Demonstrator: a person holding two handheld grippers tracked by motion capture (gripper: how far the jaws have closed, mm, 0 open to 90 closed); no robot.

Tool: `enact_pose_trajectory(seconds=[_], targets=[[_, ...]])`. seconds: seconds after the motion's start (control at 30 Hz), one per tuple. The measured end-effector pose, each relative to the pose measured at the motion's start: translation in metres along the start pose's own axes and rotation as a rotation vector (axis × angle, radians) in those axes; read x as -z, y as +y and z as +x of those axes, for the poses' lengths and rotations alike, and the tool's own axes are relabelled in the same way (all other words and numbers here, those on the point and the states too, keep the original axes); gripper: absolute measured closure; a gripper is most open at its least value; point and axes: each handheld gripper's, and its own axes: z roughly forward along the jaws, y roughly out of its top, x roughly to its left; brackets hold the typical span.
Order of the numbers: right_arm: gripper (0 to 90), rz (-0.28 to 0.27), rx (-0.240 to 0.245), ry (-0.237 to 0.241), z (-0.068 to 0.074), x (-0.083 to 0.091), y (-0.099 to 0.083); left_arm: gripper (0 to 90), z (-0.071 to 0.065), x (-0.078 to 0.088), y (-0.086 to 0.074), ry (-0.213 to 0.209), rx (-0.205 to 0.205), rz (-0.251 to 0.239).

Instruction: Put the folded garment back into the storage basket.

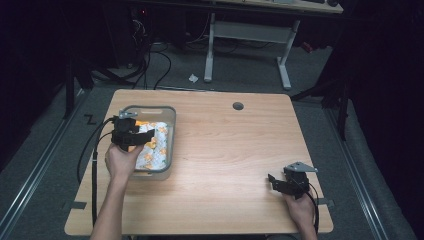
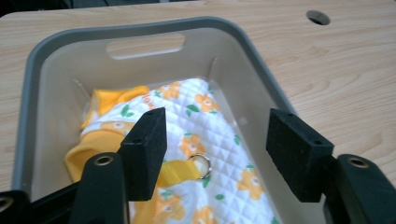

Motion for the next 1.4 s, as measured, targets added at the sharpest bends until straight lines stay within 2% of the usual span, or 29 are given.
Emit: enact_pose_trajectory(seconds=[0.63,0.77,0.93,0.97,1.03,1.1,1.4], targets=[[28.9,0.0,0.0,0.0,0.0,0.0,0.0,35.2,-0.039,0.018,0.001,-0.046,-0.07,-0.081],[28.9,0.0,0.0,0.0,0.0,0.0,0.0,34.7,-0.046,0.02,0.002,-0.069,-0.083,-0.089],[28.9,0.0,0.0,0.0,0.0,0.0,0.0,34.4,-0.052,0.022,0.002,-0.064,-0.113,-0.103],[28.9,0.0,0.0,0.0,0.0,0.0,0.0,34.3,-0.053,0.022,0.001,-0.07,-0.104,-0.097],[28.9,0.0,0.0,0.0,0.0,0.0,0.0,34.1,-0.055,0.023,0.001,-0.069,-0.118,-0.101],[28.9,0.0,0.0,0.0,0.0,0.0,0.0,33.9,-0.058,0.024,0.001,-0.078,-0.11,-0.102],[28.8,0.0,0.001,0.0,0.0,0.0,0.0,33.2,-0.068,0.027,0.0,-0.1,-0.127,-0.122]])
